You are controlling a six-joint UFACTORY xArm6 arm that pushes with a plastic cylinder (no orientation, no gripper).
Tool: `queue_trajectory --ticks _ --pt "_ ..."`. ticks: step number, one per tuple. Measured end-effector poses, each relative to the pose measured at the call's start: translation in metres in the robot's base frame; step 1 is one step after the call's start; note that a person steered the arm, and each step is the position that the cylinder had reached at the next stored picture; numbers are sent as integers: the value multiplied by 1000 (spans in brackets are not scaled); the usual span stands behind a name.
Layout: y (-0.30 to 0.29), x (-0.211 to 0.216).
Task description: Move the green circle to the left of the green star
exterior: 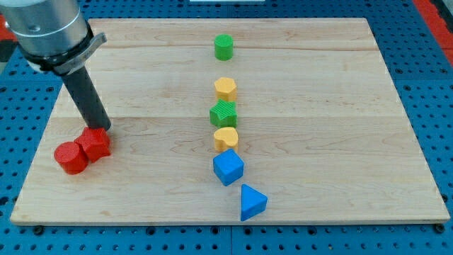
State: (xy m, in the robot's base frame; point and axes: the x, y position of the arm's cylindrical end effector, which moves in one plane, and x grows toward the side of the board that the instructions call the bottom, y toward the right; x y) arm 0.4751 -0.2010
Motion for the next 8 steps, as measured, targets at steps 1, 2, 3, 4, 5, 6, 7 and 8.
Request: queue_trajectory --ticks 1,2,3,4,5,6,7,8 --pt "27 -5" --pt "96 -64" --pt "128 -137" --pt "155 -186" --pt "171 -244" --pt "236 -260" --pt "250 -244" --pt "205 -236"
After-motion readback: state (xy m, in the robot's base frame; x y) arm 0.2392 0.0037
